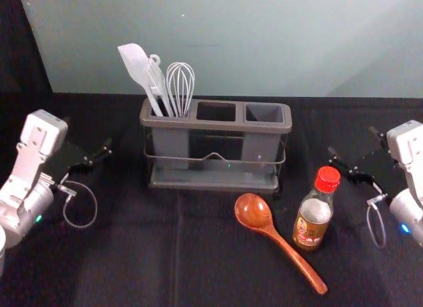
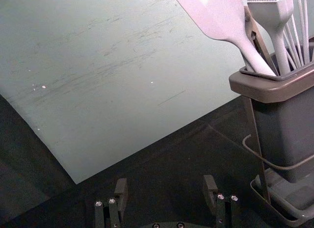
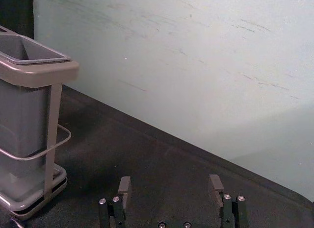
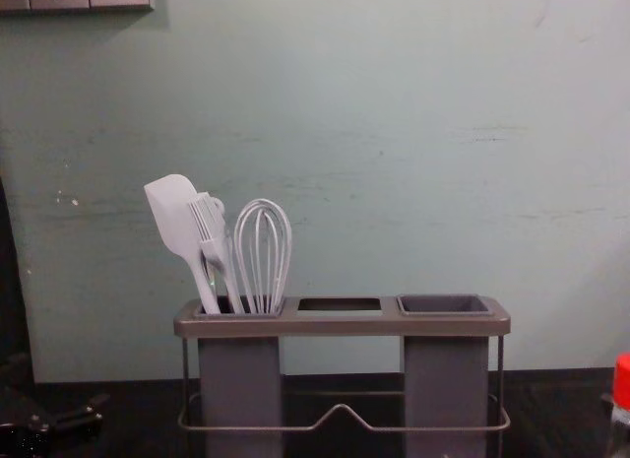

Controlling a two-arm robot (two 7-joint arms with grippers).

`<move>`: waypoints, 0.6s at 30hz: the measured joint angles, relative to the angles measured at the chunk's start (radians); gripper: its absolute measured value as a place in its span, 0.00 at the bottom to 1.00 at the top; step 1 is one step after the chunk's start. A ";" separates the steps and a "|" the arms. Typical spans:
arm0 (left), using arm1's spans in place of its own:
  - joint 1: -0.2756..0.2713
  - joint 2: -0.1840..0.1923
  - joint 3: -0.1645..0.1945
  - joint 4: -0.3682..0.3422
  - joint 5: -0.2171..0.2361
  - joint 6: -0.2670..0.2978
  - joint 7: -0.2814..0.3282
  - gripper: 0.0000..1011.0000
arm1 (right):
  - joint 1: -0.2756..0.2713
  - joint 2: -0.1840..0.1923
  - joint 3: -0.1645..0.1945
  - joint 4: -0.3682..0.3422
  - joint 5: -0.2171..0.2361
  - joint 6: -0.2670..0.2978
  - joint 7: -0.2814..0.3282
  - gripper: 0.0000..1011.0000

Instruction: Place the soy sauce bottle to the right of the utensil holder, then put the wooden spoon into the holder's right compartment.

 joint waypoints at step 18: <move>0.000 0.000 0.000 0.000 0.000 0.000 0.000 0.99 | 0.000 0.000 0.000 0.000 0.000 0.000 0.000 0.99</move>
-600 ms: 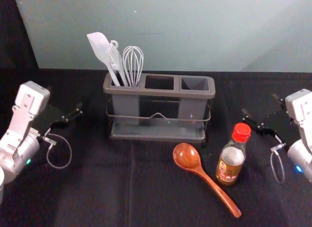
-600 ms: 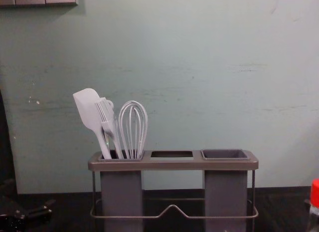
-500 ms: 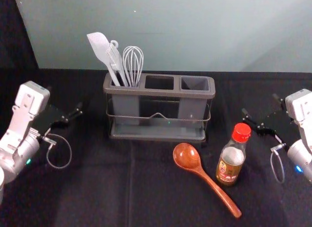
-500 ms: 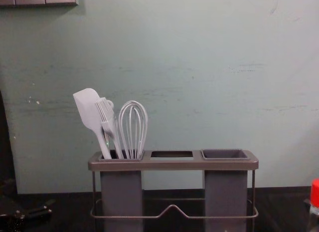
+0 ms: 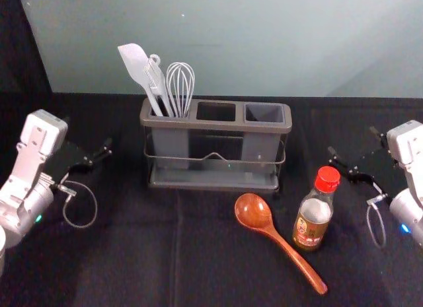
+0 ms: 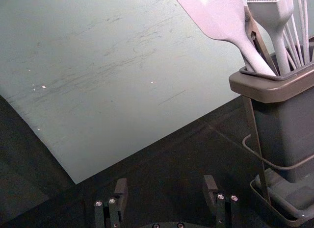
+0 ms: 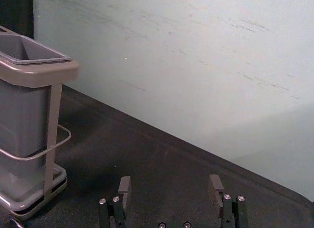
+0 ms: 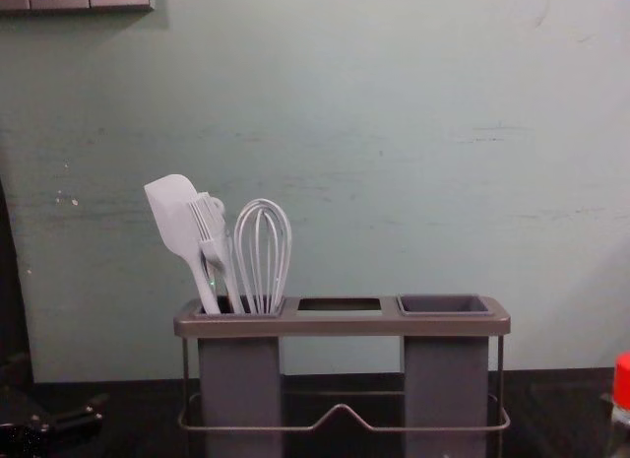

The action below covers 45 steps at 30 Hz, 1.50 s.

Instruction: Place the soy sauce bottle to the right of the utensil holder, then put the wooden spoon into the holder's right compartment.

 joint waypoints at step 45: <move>0.000 0.000 0.000 0.000 0.000 0.000 0.000 0.99 | 0.000 0.000 0.000 0.000 0.000 0.000 0.000 0.99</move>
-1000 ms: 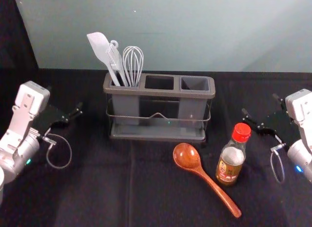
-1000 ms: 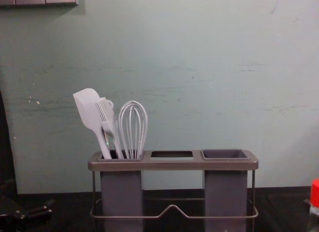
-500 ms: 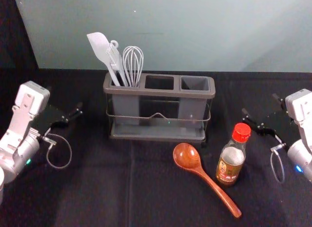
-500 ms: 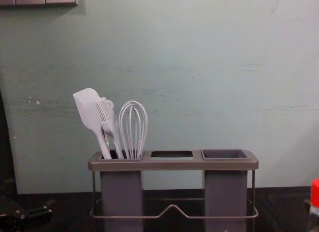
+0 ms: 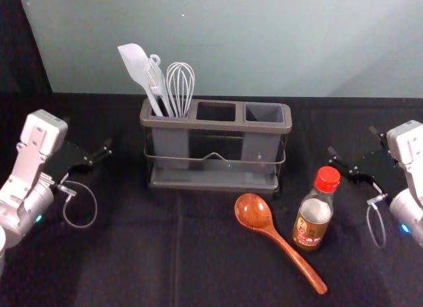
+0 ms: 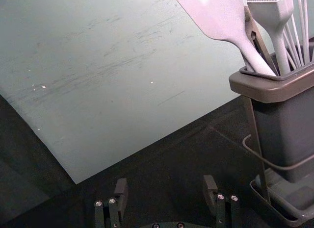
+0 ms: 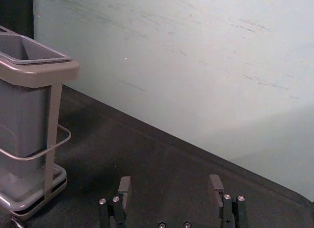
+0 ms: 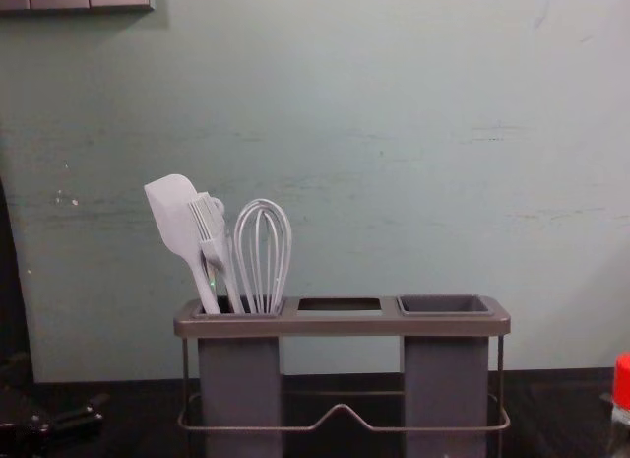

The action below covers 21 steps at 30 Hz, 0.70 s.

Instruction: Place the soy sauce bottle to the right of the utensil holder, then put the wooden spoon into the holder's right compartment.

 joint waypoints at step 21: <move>0.000 0.000 0.000 0.000 0.000 0.000 0.000 0.99 | 0.000 0.000 0.000 0.000 0.000 0.000 0.000 0.99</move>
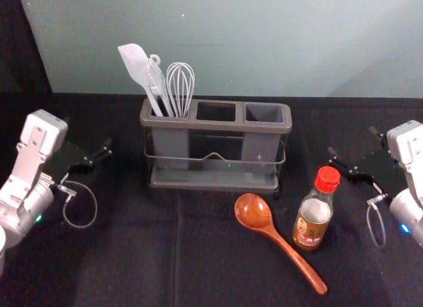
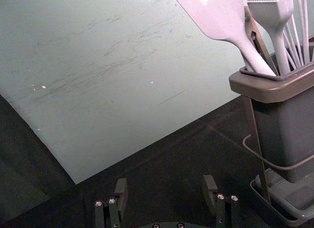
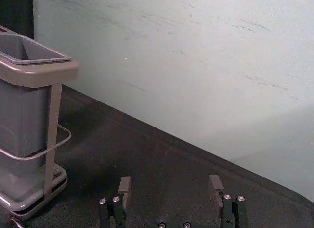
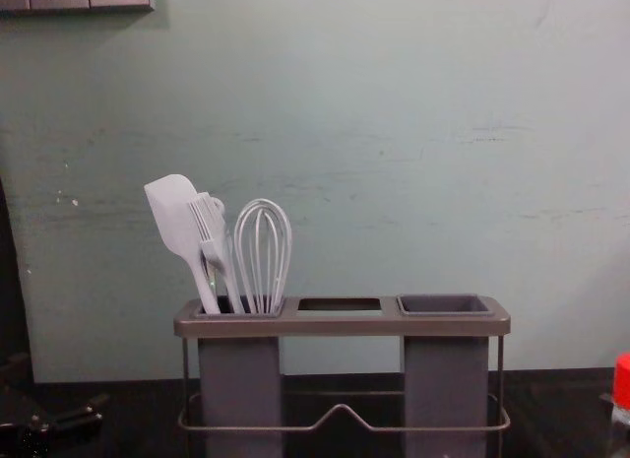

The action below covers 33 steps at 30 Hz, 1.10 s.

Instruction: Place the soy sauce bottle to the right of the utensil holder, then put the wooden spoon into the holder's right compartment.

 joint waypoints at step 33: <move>0.000 0.000 0.000 0.000 0.000 0.000 0.000 0.99 | -0.258 0.100 0.168 -0.241 0.084 -0.096 0.004 0.99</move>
